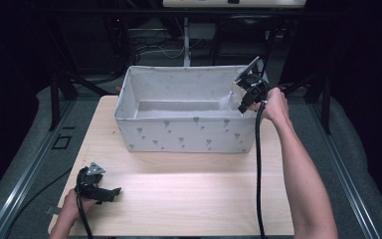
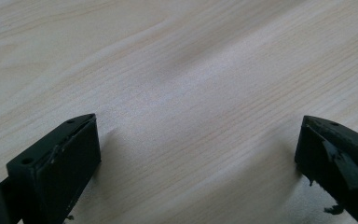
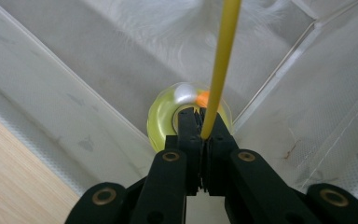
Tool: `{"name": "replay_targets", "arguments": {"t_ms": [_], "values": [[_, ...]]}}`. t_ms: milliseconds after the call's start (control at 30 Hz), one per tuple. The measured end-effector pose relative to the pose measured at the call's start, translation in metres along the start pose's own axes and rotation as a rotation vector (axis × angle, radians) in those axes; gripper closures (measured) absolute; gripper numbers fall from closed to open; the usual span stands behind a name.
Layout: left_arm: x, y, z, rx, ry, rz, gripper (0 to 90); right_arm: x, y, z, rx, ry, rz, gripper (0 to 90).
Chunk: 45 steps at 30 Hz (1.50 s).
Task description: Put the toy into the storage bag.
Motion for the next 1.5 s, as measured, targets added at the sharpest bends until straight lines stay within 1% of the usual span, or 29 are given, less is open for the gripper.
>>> {"name": "replay_targets", "arguments": {"t_ms": [233,333,467,600,633,733,767,900,967,1033,1067,1267,1333,1400,1500], "values": [[0.000,0.000,0.000,0.000,0.000,0.000,0.0,0.000,0.007,-0.004,-0.018,0.002,0.013,88.3],[0.000,0.000,0.000,0.000,0.000,0.001,0.0,0.000,0.009,-0.004,-0.009,0.006,0.015,88.3],[0.000,0.000,0.000,0.000,-0.001,0.000,0.0,0.000,0.012,-0.006,-0.017,0.008,0.016,88.3],[0.000,0.000,0.000,0.001,0.000,0.001,0.0,0.000,0.013,-0.006,-0.030,0.003,0.020,88.2],[0.000,0.000,0.000,0.001,0.000,0.001,0.0,-0.001,0.014,-0.007,-0.041,0.001,0.020,88.2],[0.000,0.000,0.000,0.004,-0.002,0.006,0.0,-0.001,0.014,-0.008,-0.041,-0.002,0.020,88.2],[0.000,0.000,0.000,0.004,-0.002,0.006,0.0,0.000,0.015,-0.009,-0.051,-0.004,0.018,88.2],[0.000,0.000,0.000,0.005,-0.002,0.006,0.0,0.000,0.016,-0.010,-0.053,0.001,0.023,88.1],[0.000,0.000,0.000,0.005,-0.002,0.006,0.0,0.001,0.018,-0.011,-0.066,0.003,0.021,88.1],[0.000,0.000,0.000,0.005,-0.001,0.005,0.0,0.000,0.019,-0.010,-0.062,0.011,0.022,88.1],[0.000,0.000,0.000,0.000,0.001,0.000,0.0,0.001,0.019,-0.011,-0.070,0.001,0.022,88.1],[0.000,0.000,0.000,-0.001,0.002,-0.001,0.0,0.002,0.018,-0.012,-0.085,0.005,0.023,87.8],[0.000,0.000,0.000,-0.001,0.002,-0.001,0.0,0.002,0.018,-0.012,-0.084,0.008,0.023,87.6],[0.000,0.000,0.000,0.004,0.001,0.004,0.0,0.003,0.012,-0.011,-0.057,0.019,0.026,82.9],[0.000,0.000,0.000,-0.001,0.003,-0.001,0.0,0.004,-0.003,-0.009,-0.015,0.023,0.019,75.6]]}}
Point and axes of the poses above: each handheld gripper's, and its own axes: y roughly forward along the jaws, z roughly out of its top, x roughly to its right, the point moved 9 cm from there along y, roughly forward along the jaws, and after that the axes turned 6 degrees about -x, right-handed, at the moved point
